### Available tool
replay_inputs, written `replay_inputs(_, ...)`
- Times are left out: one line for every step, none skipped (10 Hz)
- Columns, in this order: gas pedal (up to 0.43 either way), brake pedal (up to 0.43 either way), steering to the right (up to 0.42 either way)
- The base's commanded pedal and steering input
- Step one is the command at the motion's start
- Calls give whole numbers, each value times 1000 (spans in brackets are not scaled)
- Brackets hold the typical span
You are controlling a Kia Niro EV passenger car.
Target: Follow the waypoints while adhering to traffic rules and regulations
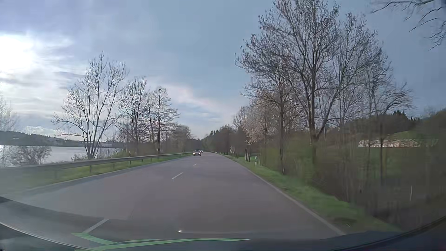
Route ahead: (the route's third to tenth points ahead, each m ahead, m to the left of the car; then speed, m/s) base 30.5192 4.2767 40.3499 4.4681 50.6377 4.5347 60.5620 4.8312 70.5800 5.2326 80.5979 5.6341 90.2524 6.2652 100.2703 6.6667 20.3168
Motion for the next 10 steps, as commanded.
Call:
replay_inputs(240, 0, 0)
replay_inputs(240, 0, 0)
replay_inputs(240, 0, 0)
replay_inputs(240, 0, 0)
replay_inputs(240, 0, -1)
replay_inputs(240, 0, -1)
replay_inputs(240, 0, -3)
replay_inputs(240, 0, -2)
replay_inputs(240, 0, -2)
replay_inputs(240, 0, -2)
